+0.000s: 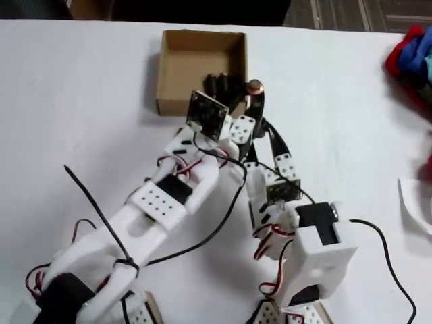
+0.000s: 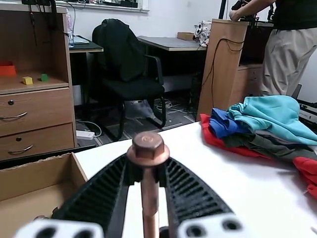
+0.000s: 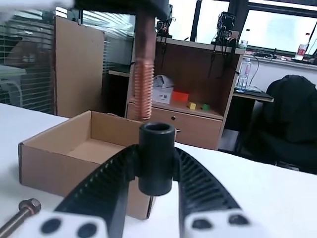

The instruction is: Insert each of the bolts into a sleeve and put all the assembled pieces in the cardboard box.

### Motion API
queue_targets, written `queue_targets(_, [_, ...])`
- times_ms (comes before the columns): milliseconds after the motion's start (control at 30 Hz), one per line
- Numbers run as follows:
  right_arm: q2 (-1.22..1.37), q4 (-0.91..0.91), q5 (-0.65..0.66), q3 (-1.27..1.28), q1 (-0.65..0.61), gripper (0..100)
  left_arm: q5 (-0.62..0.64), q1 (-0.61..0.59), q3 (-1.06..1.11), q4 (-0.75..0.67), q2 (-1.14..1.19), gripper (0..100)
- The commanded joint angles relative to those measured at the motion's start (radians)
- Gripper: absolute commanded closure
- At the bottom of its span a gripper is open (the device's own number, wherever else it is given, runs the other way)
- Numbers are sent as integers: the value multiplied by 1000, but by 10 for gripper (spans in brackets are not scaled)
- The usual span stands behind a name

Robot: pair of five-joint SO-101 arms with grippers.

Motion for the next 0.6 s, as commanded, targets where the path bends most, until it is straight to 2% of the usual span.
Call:
queue_targets(0, [-7, -33, 28, 2, -28, 979, -5, -3, -70, -28, -6, 976])
queue_targets(333, [-7, -33, 28, 2, -27, 979, -5, 3, -61, -23, -3, 976])
queue_targets(567, [-7, -33, 28, 2, -27, 979, -5, 26, -68, -28, 97, 976])
